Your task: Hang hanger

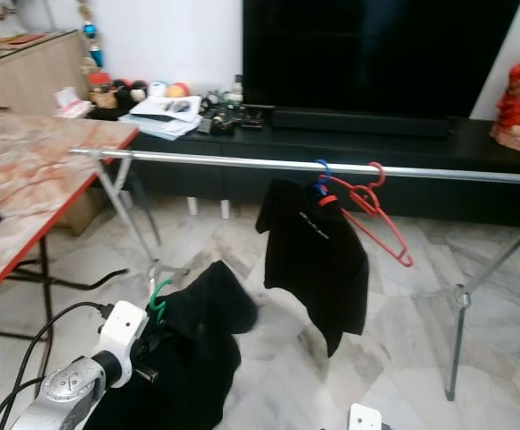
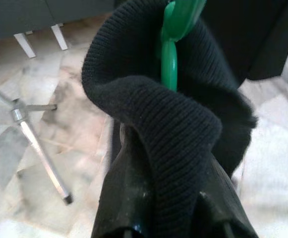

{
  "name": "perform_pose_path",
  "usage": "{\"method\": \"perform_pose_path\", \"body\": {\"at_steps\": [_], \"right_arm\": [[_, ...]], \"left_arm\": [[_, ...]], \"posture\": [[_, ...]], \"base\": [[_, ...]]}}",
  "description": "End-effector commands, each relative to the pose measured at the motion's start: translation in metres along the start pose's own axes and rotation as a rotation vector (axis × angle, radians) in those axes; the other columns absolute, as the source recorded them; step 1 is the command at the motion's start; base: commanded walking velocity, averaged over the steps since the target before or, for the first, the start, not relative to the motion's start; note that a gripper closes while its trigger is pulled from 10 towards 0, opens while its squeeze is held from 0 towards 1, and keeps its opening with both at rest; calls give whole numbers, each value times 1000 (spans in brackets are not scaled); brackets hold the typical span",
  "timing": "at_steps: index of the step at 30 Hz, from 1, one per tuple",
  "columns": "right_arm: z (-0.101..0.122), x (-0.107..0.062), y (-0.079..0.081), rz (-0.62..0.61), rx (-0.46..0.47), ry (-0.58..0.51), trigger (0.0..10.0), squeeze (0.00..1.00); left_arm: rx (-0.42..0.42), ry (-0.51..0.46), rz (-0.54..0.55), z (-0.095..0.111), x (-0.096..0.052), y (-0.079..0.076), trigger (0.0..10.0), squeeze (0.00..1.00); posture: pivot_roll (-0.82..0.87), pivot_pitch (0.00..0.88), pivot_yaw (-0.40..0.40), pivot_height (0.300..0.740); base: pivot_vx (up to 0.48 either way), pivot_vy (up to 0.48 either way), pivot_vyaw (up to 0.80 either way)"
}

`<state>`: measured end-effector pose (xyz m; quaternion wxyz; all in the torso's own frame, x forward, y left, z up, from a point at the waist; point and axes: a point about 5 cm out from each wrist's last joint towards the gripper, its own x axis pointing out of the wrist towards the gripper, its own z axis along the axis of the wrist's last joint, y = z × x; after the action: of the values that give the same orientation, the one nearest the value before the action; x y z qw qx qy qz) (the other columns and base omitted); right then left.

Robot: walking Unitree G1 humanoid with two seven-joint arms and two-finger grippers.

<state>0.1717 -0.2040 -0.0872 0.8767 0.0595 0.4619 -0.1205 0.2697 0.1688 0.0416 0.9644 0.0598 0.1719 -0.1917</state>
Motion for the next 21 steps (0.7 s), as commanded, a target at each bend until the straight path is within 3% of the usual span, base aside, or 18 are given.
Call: {"method": "perform_pose_path", "body": {"at_steps": [1,6,7,9,16,21], "right_arm": [[1,0,1,6,-8,1,10000,0],[1,0,1,12,-20,2,10000,0],[0,0,1,16,-30,3,10000,0],[0,0,1,17,-37,3,10000,0],[1,0,5,40,-105,-5,10000,0],[2,0,9,58,-123,-8,10000,0]], "left_arm": [[27,-8,52,1,-1,9,10000,0],[34,26,137,-12,-7,21,10000,0],[-10,11,154,-14,-11,23,10000,0],[-46,-9,166,-13,-13,25,10000,0],[-44,-20,209,-15,-14,26,10000,0],[-46,-15,245,-19,-18,29,10000,0]], "posture": [[90,0,-5,740],[88,0,-5,740],[89,0,-5,740],[90,0,-5,740],[88,0,-4,740],[93,0,-5,740]], "base": [[300,0,0],[48,0,0],[0,0,0],[0,0,0],[0,0,0],[0,-405,742]]}}
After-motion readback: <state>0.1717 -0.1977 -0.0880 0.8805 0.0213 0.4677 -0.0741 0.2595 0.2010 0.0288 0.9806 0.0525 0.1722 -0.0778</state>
